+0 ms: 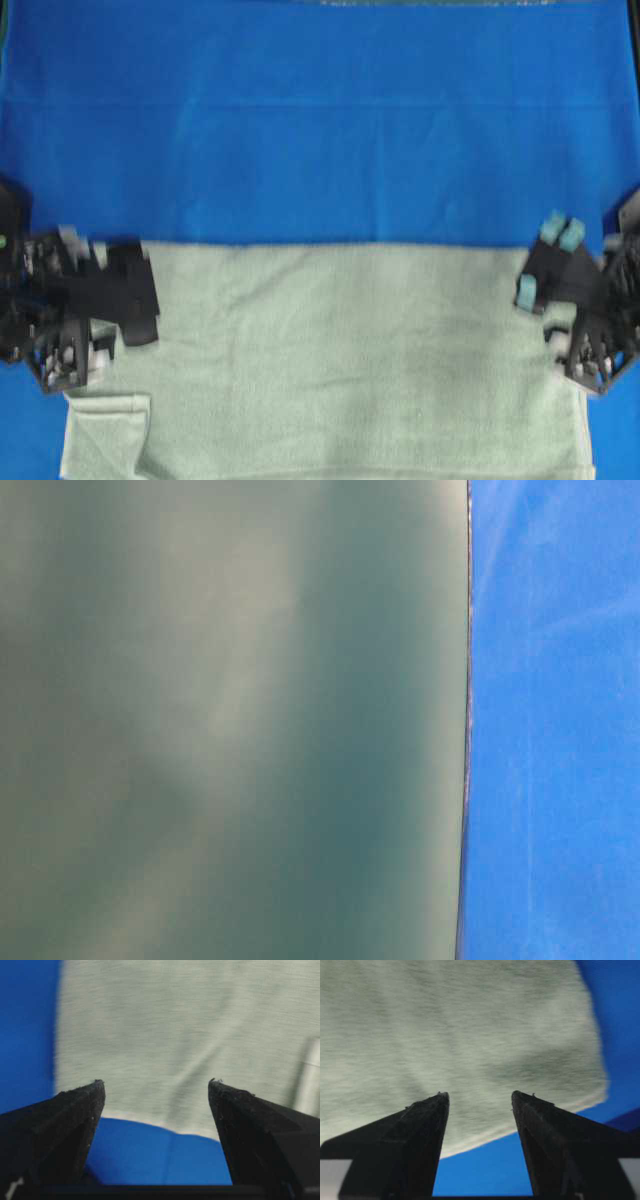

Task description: Fold a bath towel.

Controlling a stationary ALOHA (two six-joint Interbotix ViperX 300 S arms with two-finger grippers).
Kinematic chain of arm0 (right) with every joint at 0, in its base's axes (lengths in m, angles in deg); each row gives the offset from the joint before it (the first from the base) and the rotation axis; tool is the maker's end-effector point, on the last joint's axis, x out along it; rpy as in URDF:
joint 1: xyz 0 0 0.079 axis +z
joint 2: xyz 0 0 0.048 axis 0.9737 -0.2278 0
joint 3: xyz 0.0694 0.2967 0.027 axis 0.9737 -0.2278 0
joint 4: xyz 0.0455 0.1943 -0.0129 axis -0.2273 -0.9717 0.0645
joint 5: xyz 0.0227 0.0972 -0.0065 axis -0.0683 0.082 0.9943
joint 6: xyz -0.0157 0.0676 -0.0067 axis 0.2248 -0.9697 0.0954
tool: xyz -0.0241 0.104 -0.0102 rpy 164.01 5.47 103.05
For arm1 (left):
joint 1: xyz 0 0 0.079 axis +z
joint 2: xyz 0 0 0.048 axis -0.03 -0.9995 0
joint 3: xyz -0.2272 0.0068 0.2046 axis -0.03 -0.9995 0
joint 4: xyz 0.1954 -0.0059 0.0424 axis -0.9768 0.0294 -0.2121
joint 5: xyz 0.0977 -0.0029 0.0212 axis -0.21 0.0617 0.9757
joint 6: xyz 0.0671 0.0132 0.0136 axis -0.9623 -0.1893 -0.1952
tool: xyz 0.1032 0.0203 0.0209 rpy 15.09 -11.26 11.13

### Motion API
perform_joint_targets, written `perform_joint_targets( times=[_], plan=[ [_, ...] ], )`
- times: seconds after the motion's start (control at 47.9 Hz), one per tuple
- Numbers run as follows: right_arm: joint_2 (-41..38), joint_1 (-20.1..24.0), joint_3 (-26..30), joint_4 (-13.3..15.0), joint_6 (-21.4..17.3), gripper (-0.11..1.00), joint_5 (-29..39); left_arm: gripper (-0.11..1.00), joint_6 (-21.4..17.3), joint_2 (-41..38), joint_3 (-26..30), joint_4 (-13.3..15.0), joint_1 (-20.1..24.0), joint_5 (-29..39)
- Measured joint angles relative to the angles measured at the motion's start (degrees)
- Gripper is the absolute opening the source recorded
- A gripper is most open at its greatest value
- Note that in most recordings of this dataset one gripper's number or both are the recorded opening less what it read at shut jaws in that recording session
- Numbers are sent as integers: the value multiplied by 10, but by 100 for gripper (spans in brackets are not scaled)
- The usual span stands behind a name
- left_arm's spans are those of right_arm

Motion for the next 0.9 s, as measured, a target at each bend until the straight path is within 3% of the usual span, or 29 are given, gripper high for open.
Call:
perform_joint_targets(
  times=[0.167,0.334,0.605,0.73,0.897],
  plan=[
    [0,-50,-17,3,58,58,-1,80,-7,5,-33,-15,25,-7],
    [-8,-112,-52,15,101,58,-34,81,-38,7,-77,-33,69,-39],
    [-54,-214,-134,25,151,58,-206,81,-62,-8,-169,-75,194,-215],
    [-76,-221,-151,17,156,58,-272,81,-64,-37,-202,-77,224,-299],
    [-88,-221,-150,10,156,58,-288,81,-64,-57,-197,-79,226,-321]
  ],
)
